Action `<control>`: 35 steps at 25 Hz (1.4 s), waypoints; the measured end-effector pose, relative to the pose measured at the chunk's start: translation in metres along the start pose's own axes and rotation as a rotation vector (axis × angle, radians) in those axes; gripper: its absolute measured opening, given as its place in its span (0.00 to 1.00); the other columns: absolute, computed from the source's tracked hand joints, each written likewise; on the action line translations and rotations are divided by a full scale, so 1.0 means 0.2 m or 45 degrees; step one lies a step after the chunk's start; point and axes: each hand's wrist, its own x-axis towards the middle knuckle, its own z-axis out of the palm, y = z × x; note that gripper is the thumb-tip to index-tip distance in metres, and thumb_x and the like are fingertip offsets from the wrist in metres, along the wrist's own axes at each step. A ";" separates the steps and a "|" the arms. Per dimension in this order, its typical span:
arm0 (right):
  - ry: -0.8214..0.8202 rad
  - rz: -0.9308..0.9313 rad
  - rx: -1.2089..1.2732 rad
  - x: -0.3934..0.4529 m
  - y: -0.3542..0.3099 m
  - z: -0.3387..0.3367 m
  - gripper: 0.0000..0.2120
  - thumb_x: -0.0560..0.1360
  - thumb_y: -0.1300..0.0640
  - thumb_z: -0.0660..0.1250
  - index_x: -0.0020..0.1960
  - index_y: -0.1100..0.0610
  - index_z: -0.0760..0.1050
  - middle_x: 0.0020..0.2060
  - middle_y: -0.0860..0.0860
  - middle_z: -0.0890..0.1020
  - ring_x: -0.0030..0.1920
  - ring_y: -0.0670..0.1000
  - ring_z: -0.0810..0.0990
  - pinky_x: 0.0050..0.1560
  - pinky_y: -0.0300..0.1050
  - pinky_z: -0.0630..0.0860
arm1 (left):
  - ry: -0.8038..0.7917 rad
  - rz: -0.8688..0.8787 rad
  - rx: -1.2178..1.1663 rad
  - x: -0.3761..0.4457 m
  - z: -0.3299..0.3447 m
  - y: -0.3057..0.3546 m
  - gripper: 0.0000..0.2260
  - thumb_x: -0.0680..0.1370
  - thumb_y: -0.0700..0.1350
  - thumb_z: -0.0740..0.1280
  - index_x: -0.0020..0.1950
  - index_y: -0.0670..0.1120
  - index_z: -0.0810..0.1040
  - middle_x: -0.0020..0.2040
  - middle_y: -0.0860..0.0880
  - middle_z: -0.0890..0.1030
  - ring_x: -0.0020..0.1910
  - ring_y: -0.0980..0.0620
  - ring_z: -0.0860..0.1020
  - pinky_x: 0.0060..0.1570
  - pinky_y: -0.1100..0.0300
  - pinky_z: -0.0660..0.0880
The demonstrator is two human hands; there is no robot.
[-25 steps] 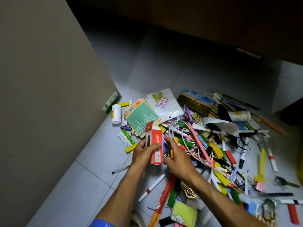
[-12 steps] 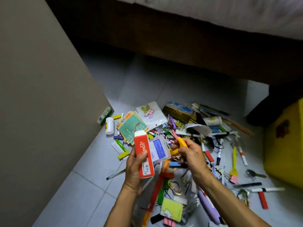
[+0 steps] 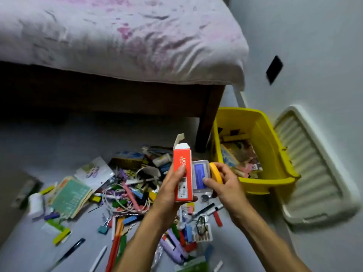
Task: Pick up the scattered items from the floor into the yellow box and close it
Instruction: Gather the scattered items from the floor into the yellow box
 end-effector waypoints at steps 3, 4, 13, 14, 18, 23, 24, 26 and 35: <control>0.349 -0.019 0.191 0.13 -0.06 -0.34 0.15 0.75 0.62 0.70 0.61 0.55 0.77 0.46 0.52 0.86 0.41 0.49 0.85 0.34 0.40 0.78 | -0.070 -0.137 0.070 0.26 0.36 0.04 0.21 0.76 0.60 0.65 0.64 0.50 0.78 0.52 0.44 0.85 0.44 0.48 0.83 0.40 0.54 0.78; 0.416 0.002 0.205 0.19 -0.09 -0.43 0.15 0.75 0.62 0.69 0.62 0.57 0.77 0.45 0.53 0.85 0.38 0.48 0.84 0.32 0.41 0.78 | -0.058 -0.202 0.081 0.35 0.44 0.05 0.20 0.77 0.60 0.65 0.62 0.49 0.79 0.52 0.43 0.85 0.44 0.47 0.83 0.42 0.53 0.78; 0.337 0.102 -0.289 0.37 0.05 -0.46 0.22 0.78 0.61 0.66 0.71 0.54 0.71 0.64 0.54 0.77 0.59 0.52 0.78 0.54 0.47 0.79 | 0.284 -0.179 0.314 0.54 0.30 -0.12 0.08 0.81 0.53 0.63 0.53 0.52 0.80 0.50 0.52 0.83 0.49 0.55 0.80 0.47 0.57 0.76; 0.327 0.040 -0.367 0.35 0.07 -0.39 0.20 0.78 0.61 0.66 0.69 0.52 0.73 0.63 0.52 0.78 0.60 0.51 0.77 0.58 0.50 0.77 | 0.362 -0.163 0.293 0.51 0.22 -0.16 0.08 0.81 0.51 0.64 0.55 0.51 0.80 0.51 0.51 0.82 0.49 0.55 0.79 0.48 0.57 0.76; 0.203 -0.181 -0.611 0.27 0.11 -0.08 0.14 0.77 0.59 0.66 0.61 0.48 0.78 0.52 0.47 0.81 0.46 0.43 0.80 0.42 0.37 0.76 | 0.606 -0.157 0.349 0.40 -0.07 -0.21 0.11 0.81 0.46 0.64 0.61 0.46 0.80 0.46 0.47 0.81 0.44 0.49 0.78 0.42 0.56 0.75; -0.151 -0.076 -0.754 0.37 0.26 0.27 0.11 0.77 0.58 0.65 0.55 0.45 0.79 0.50 0.45 0.82 0.44 0.52 0.83 0.44 0.48 0.79 | 0.759 -0.048 0.466 0.37 -0.49 -0.14 0.08 0.81 0.43 0.64 0.46 0.53 0.81 0.51 0.45 0.83 0.53 0.44 0.81 0.51 0.52 0.78; -0.180 -0.078 -0.773 0.42 0.30 0.33 0.11 0.77 0.58 0.65 0.55 0.46 0.80 0.51 0.46 0.82 0.44 0.51 0.82 0.42 0.46 0.78 | 0.782 -0.026 0.499 0.38 -0.57 -0.11 0.08 0.80 0.43 0.65 0.45 0.53 0.81 0.50 0.46 0.84 0.52 0.45 0.81 0.52 0.52 0.79; -0.209 -0.085 -0.777 0.52 0.37 0.44 0.10 0.77 0.60 0.66 0.53 0.48 0.80 0.52 0.47 0.82 0.45 0.44 0.80 0.42 0.39 0.73 | 0.875 0.002 0.555 0.40 -0.74 -0.06 0.08 0.80 0.43 0.65 0.45 0.54 0.81 0.49 0.49 0.84 0.49 0.49 0.81 0.49 0.55 0.79; -0.192 -0.241 -1.527 1.25 0.49 0.82 0.29 0.75 0.53 0.67 0.74 0.54 0.62 0.74 0.58 0.64 0.72 0.63 0.64 0.68 0.58 0.66 | 1.081 -0.062 1.005 0.45 -1.28 0.05 0.04 0.78 0.44 0.67 0.51 0.50 0.79 0.49 0.50 0.83 0.39 0.58 0.81 0.39 0.61 0.78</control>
